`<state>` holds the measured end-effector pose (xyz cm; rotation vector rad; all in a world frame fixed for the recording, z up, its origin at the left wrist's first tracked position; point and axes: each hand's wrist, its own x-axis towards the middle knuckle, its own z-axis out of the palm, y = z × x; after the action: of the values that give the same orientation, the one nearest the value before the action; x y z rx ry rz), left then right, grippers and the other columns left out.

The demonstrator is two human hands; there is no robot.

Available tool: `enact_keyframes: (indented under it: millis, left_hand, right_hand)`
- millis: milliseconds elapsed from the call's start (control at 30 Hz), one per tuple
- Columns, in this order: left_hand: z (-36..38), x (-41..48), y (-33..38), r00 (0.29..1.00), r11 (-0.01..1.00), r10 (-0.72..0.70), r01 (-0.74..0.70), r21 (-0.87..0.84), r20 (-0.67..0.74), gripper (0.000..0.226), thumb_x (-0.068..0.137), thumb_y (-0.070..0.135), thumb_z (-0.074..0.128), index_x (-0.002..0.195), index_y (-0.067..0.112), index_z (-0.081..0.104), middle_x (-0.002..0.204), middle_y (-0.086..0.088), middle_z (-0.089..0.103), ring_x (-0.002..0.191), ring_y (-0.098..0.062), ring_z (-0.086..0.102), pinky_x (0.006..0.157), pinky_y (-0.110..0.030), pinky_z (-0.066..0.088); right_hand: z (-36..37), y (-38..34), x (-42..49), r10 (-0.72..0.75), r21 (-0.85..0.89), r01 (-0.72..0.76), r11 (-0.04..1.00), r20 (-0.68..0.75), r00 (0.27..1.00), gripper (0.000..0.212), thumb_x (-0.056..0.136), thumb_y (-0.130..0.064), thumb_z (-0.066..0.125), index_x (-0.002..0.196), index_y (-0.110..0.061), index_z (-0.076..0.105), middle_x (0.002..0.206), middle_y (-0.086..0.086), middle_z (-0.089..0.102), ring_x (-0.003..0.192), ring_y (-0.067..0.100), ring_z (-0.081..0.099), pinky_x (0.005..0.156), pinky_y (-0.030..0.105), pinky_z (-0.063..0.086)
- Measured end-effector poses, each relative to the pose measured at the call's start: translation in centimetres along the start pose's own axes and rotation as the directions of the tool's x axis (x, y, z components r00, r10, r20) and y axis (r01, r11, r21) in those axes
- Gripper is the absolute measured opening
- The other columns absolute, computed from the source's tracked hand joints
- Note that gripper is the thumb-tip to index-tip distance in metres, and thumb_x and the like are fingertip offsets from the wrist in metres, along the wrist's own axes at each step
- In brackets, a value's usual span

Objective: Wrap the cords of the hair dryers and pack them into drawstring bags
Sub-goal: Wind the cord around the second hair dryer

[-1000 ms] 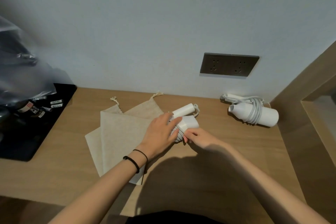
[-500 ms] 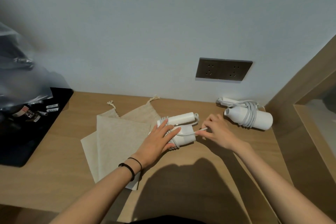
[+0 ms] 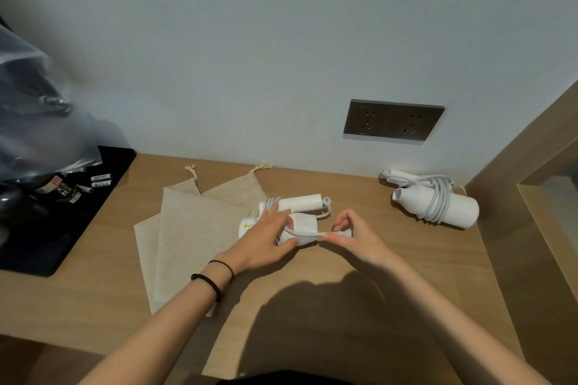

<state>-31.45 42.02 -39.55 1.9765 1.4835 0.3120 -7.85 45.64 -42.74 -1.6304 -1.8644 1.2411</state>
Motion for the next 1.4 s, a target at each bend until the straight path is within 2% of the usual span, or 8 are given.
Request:
enact_keyframes:
  millis: [133,233,500,800,933,1067,1233,1400]
  left_hand:
    - [0.9,0.9,2.3,0.999,0.999,-0.036,0.036,-0.008,-0.025,0.044,0.097,0.039,0.046,0.127,0.007,0.048,0.131,-0.007,0.052,0.142,-0.020,0.023,0.116,-0.032,0.016]
    - [1.1,1.6,2.4,0.990,0.997,-0.040,0.032,-0.064,-0.136,0.033,0.094,0.039,0.052,0.104,0.008,0.060,0.101,-0.008,0.063,0.100,-0.020,0.055,0.105,-0.037,0.035]
    - [0.9,1.9,2.5,0.977,0.963,-0.070,0.015,-0.268,-0.199,0.029,0.095,0.030,0.055,0.066,0.033,0.053,0.059,0.017,0.052,0.064,0.001,0.050,0.113,-0.042,0.028]
    - [1.4,1.1,2.4,0.967,0.941,-0.171,0.104,-0.321,-0.187,0.029,0.094,0.031,0.054,0.082,0.004,0.061,0.072,0.003,0.048,0.080,-0.007,0.047,0.082,-0.029,0.043]
    - [1.9,0.6,1.9,0.988,0.946,-0.128,0.095,-0.309,-0.089,0.030,0.099,0.031,0.044,0.104,0.013,0.068,0.104,0.002,0.058,0.117,0.008,0.022,0.107,-0.026,0.023]
    - [2.3,0.9,2.3,0.988,0.926,-0.111,0.063,-0.373,-0.110,0.033,0.099,0.038,0.040,0.102,0.025,0.070,0.113,0.022,0.059,0.135,-0.005,0.020,0.111,-0.031,0.018]
    - [1.3,2.9,4.2,0.985,0.805,-0.096,-0.009,-0.594,-0.144,0.034,0.099,0.036,0.043,0.080,0.013,0.059,0.079,-0.003,0.053,0.079,-0.012,0.051,0.075,-0.029,0.036]
    - [0.8,4.1,6.2,0.996,0.665,-0.053,-0.015,-0.747,-0.067,0.042,0.103,0.027,0.035,0.083,0.043,0.070,0.103,-0.015,0.059,0.098,-0.016,0.058,0.089,-0.031,0.039]
  right_hand:
    - [-0.5,-0.3,0.2,-0.002,0.054,0.006,0.999,-0.081,0.997,0.042,0.071,-0.045,0.078,0.095,-0.025,0.050,0.096,-0.004,0.059,0.089,0.014,0.054,0.077,0.031,0.046]
    - [-0.9,-1.1,0.6,-0.024,0.094,0.036,0.995,-0.121,0.992,0.042,0.071,-0.040,0.080,0.097,-0.024,0.051,0.098,-0.004,0.059,0.091,0.012,0.055,0.079,0.030,0.047]
    - [-1.0,-2.1,2.1,0.078,0.316,-0.070,0.946,-0.013,0.997,0.065,0.078,-0.024,0.077,0.131,-0.012,0.043,0.120,-0.002,0.052,0.100,0.008,0.058,0.078,0.014,0.048]
    - [0.4,-1.1,2.4,0.288,0.398,-0.350,0.848,0.207,0.935,0.049,0.080,-0.034,0.072,0.113,-0.004,0.052,0.109,0.007,0.065,0.103,0.019,0.063,0.099,0.033,0.047]
    - [1.7,-1.1,1.3,0.331,0.439,-0.367,0.820,0.158,0.930,0.045,0.082,-0.032,0.071,0.110,-0.003,0.052,0.105,0.010,0.065,0.106,0.025,0.063,0.099,0.045,0.047]
    - [1.2,-1.8,0.6,0.369,0.429,-0.341,0.836,0.020,0.929,0.055,0.074,-0.046,0.075,0.105,-0.004,0.055,0.097,0.010,0.068,0.092,0.023,0.066,0.092,0.046,0.052]
    - [-2.5,-4.6,-0.1,0.350,0.406,-0.260,0.876,-0.167,0.922,0.047,0.073,-0.052,0.074,0.077,-0.015,0.045,0.074,0.002,0.057,0.061,0.011,0.053,0.049,0.019,0.047]
    - [-6.1,-6.7,-0.1,0.311,0.393,-0.212,0.895,-0.206,0.928,0.051,0.073,-0.048,0.076,0.068,-0.019,0.035,0.057,-0.001,0.044,0.046,0.012,0.046,0.046,0.021,0.040]
